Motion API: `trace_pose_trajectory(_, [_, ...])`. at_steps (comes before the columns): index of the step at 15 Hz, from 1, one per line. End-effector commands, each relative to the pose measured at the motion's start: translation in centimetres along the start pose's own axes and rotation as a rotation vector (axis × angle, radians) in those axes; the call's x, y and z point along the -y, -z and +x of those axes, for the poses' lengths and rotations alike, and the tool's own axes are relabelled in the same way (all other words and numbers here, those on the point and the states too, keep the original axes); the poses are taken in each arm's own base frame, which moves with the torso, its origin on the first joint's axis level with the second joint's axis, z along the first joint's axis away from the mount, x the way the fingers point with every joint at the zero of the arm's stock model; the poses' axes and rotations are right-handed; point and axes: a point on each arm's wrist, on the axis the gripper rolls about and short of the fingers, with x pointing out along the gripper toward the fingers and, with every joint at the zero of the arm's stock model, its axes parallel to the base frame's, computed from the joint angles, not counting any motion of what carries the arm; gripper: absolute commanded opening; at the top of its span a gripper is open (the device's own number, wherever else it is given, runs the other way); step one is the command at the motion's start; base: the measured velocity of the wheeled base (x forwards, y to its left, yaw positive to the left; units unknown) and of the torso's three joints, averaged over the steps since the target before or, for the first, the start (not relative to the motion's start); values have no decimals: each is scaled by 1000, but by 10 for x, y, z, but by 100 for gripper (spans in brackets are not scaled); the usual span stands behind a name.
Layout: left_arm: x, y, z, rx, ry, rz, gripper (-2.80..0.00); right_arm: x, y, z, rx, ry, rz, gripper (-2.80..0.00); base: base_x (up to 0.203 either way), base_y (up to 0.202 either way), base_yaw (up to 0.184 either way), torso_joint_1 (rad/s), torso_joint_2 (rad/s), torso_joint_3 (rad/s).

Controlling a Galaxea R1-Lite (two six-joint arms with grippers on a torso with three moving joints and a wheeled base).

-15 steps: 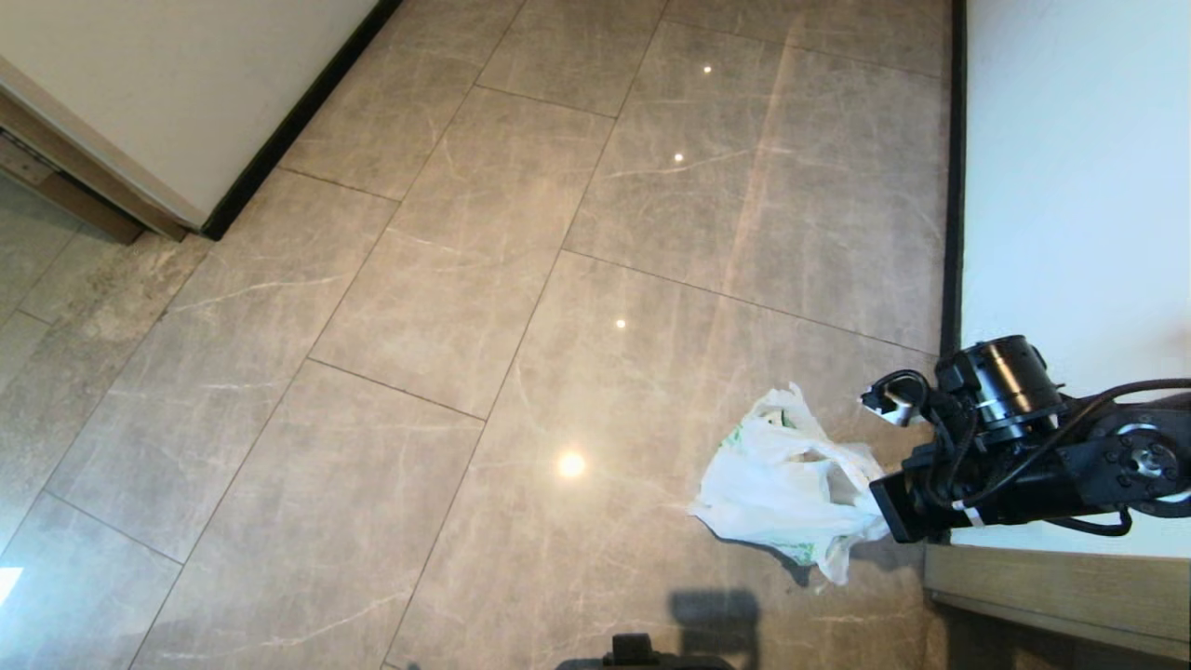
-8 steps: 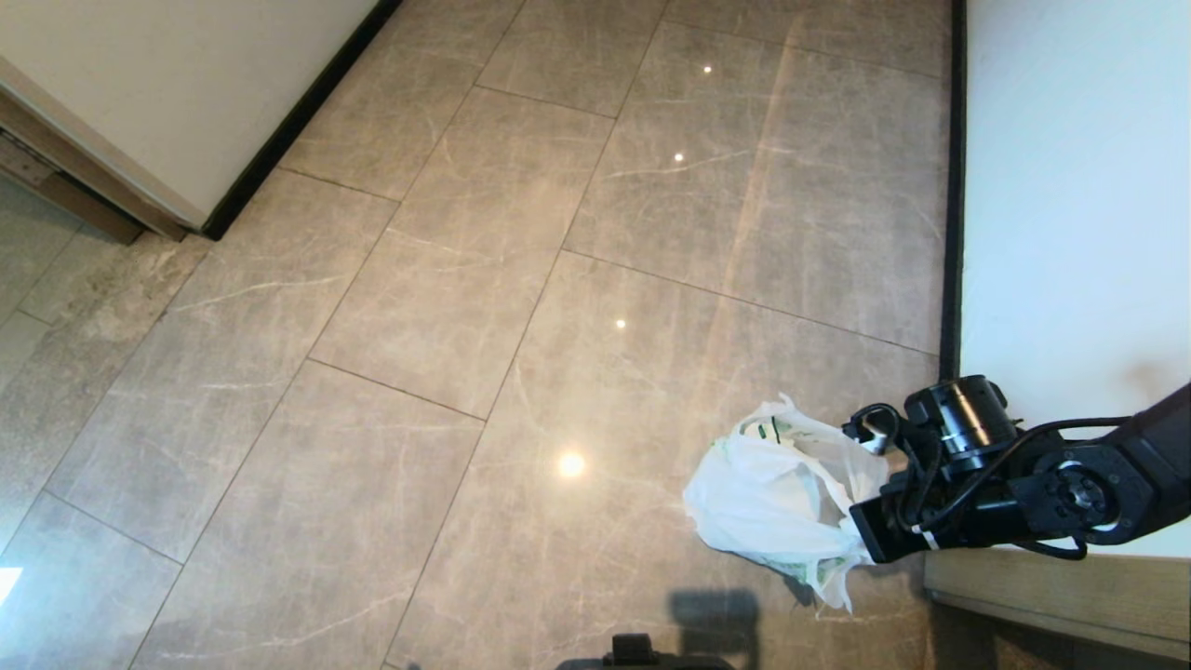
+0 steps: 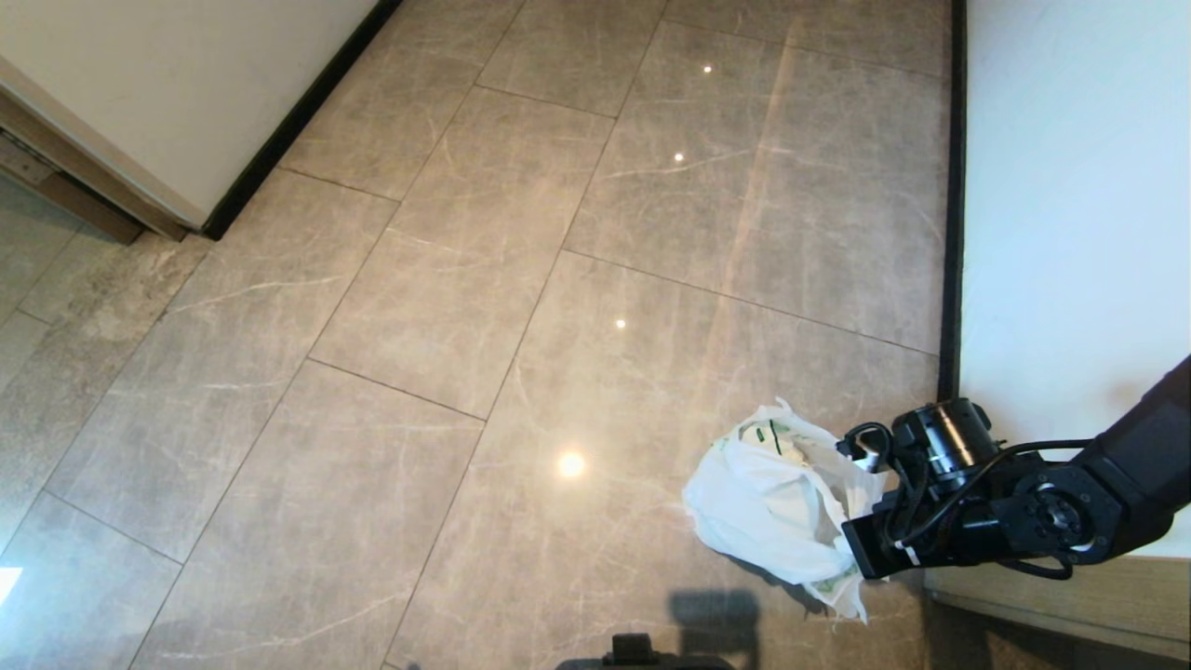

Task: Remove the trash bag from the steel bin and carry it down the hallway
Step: Put the trash bag at the door

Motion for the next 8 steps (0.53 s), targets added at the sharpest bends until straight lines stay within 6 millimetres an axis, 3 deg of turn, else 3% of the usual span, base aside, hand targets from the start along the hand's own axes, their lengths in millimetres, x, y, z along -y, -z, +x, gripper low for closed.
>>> trace_pose_trajectory(1, [0, 0, 0, 0, -1, -1, -280, 0, -2, -1, 10, 0, -4, -280, 0, 0, 0, 0, 0, 0])
trace_pose_trajectory(2, [0, 0, 0, 0, -1, -1, -280, 0, -2, -1, 11, 1, -6, -280, 0, 0, 0, 0, 0, 0])
trace_pose_trajectory(3, [0, 0, 0, 0, -1, -1, -280, -1, -3, -2, 15, 0, -6, 0, 0, 0, 0, 0, 0, 0])
trace_pose_trajectory(8, [0, 0, 0, 0, -1, -1, -280, -2, -6, -7, 33, 0, -8, 0, 0, 0, 0, 0, 0, 0])
